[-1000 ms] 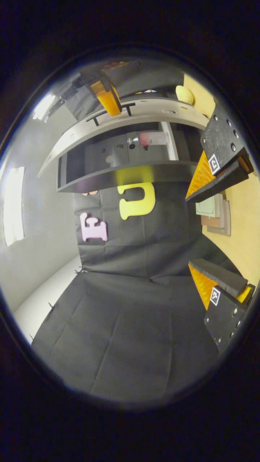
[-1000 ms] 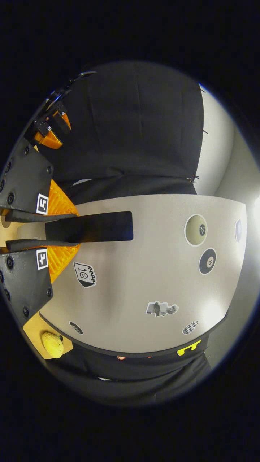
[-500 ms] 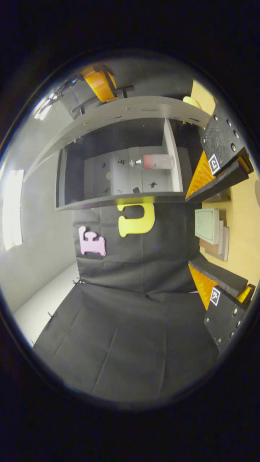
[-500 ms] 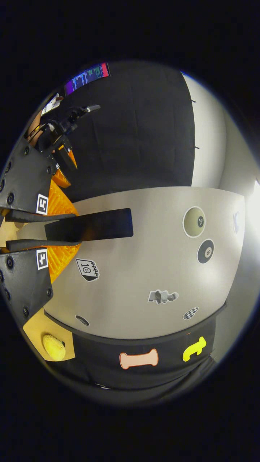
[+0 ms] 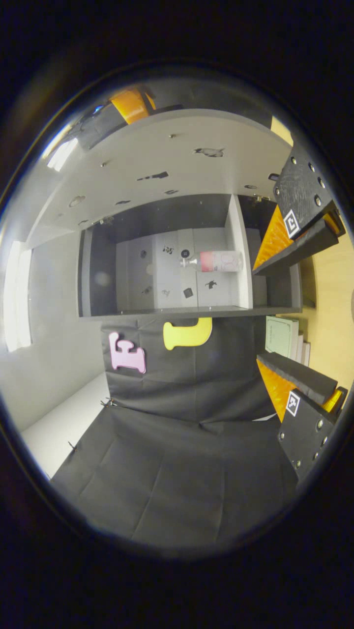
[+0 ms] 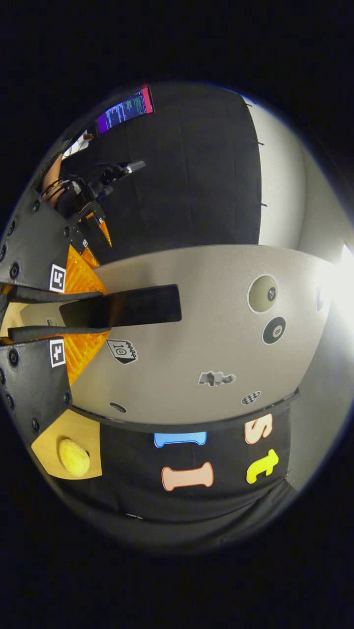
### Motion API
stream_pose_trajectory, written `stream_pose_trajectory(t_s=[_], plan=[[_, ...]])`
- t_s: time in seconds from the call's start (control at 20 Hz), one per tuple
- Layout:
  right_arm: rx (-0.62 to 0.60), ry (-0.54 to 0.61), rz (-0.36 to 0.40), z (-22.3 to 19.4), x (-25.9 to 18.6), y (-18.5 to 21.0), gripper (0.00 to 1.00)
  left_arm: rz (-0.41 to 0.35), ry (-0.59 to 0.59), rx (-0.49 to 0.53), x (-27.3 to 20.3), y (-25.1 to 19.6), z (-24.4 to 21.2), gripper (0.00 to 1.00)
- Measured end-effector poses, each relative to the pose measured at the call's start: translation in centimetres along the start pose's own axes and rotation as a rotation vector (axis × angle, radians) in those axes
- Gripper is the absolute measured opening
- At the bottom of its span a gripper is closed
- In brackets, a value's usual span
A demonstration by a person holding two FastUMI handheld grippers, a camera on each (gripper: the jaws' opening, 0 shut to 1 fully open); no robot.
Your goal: Open the cabinet door with the right hand, grasp the bottle in the cabinet with the left hand and place it on the coaster, then close the cabinet door with the right hand.
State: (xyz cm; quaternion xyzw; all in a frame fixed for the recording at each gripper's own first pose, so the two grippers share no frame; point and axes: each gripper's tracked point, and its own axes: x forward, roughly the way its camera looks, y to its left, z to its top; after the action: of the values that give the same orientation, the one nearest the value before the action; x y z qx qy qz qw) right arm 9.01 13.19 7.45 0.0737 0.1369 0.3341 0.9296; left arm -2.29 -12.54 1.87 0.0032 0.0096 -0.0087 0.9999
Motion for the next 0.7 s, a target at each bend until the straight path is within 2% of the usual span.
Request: stream_pose_trajectory(t_s=[0.7], plan=[[0.013, -0.051, -0.069, 0.4, -1.5, -2.9, 0.18, -0.010, -0.011, 0.012, -1.5, -8.3, 1.1, 0.96]])
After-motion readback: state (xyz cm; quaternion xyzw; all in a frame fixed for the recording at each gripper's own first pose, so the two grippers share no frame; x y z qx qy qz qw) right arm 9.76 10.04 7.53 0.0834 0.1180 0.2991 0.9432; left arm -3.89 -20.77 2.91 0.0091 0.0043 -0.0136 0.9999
